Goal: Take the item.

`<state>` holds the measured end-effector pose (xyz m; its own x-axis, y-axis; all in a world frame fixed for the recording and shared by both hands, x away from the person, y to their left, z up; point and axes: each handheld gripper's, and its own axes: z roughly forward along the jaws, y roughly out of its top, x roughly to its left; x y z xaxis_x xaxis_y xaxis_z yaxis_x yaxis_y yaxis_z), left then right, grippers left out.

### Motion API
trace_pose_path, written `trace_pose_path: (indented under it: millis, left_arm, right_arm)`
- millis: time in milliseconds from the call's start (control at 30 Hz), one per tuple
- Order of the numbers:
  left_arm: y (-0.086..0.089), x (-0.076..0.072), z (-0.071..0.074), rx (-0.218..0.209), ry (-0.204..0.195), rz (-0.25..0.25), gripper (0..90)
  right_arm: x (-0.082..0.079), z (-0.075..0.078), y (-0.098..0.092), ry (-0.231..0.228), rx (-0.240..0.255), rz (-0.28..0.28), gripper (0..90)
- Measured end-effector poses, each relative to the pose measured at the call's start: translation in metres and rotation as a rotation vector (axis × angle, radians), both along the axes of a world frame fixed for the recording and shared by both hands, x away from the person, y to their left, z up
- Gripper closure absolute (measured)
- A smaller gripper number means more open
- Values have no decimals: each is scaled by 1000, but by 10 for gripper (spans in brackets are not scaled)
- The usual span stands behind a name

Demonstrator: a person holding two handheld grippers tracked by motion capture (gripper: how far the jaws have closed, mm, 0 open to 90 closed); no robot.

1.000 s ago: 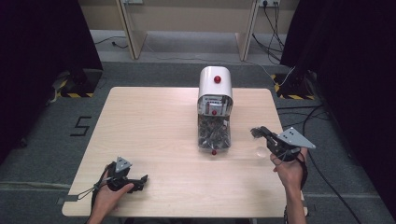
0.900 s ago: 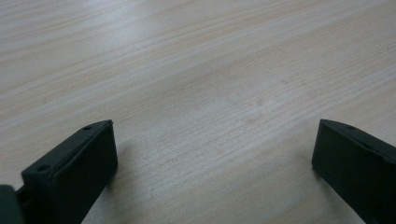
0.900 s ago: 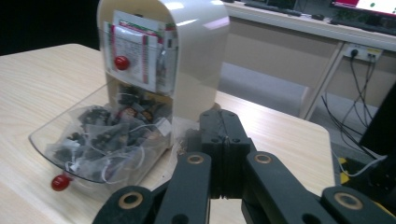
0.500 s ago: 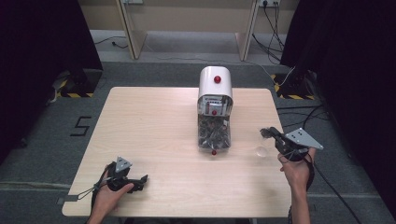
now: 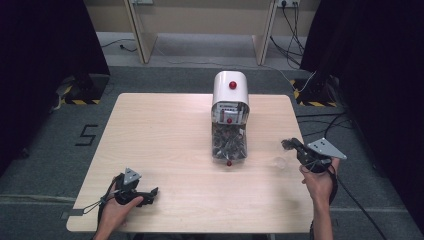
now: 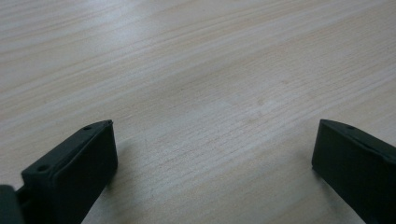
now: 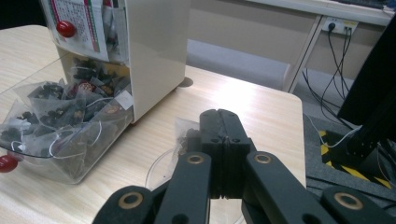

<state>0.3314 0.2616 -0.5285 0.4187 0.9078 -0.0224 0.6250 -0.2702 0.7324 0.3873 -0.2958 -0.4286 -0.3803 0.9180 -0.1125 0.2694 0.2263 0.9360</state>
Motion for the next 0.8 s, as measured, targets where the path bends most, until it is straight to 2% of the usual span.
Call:
trace_pose_path:
  millis: [533, 800]
  left_arm:
    - [0, 0, 0, 0, 0, 0, 0]
    - [0, 0, 0, 0, 0, 0, 0]
  right_arm:
    - [6, -12, 0, 56, -38, -1, 898]
    - [6, -12, 1, 66, -38, -1, 838]
